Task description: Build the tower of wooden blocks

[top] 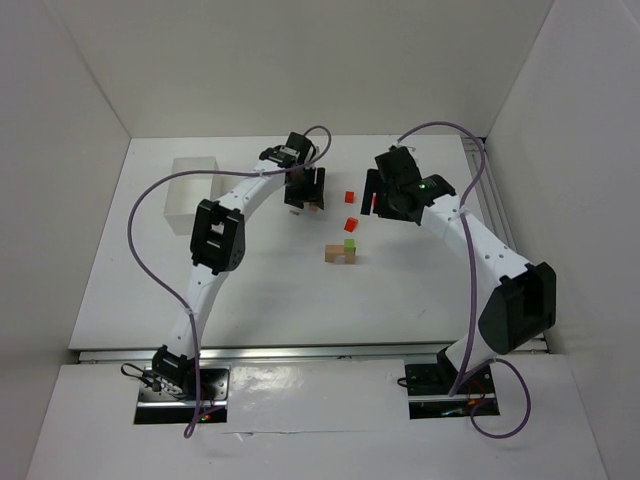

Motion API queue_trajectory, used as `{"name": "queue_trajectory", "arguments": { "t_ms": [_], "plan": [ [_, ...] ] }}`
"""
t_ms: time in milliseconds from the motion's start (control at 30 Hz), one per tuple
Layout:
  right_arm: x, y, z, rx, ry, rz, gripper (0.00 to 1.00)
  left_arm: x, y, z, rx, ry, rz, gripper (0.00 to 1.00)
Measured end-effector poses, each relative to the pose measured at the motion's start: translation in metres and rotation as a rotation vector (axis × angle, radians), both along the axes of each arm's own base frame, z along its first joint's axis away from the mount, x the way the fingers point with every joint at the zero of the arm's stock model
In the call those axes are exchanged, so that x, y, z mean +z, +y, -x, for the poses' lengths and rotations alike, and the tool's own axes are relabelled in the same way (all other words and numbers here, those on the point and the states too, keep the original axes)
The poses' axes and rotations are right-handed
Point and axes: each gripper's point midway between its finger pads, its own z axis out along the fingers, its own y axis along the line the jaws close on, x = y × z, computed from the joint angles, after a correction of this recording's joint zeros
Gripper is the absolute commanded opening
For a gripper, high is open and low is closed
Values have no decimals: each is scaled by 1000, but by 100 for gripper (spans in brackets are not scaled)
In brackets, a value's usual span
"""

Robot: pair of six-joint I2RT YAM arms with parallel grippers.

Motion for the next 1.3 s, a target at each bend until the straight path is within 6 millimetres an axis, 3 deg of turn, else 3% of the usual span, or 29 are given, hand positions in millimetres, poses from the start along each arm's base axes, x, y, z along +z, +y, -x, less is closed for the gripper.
{"name": "queue_trajectory", "arguments": {
  "t_ms": [233, 467, 600, 733, 933, 1067, 1167, 1300],
  "plan": [
    [-6, 1, -1, 14, 21, -7, 79, -4, -3, 2, 7, -11, -39, 69],
    [-9, -2, -1, 11, 29, -11, 79, -4, -3, 1, 14, -27, -69, 57],
    [-12, -3, 0, 9, 36, -10, 79, -1, -6, 0, 11, -44, -74, 44],
    [-15, -3, 2, 13, 45, -11, 79, 6, -7, -7, 14, -74, -78, 20],
    [-18, -3, 3, 15, 53, -11, 79, 4, -3, 2, 8, -68, -97, 4],
    [-20, -3, 4, 15, 56, -9, 79, 25, 7, 38, 26, -30, -104, 1],
    [-20, -3, 2, 14, 52, -13, 79, 64, 6, 71, 34, -44, -77, 1],
    [-20, -5, 2, 17, 52, -12, 79, 118, -11, 113, 33, -107, 5, 0]
  ]
}}
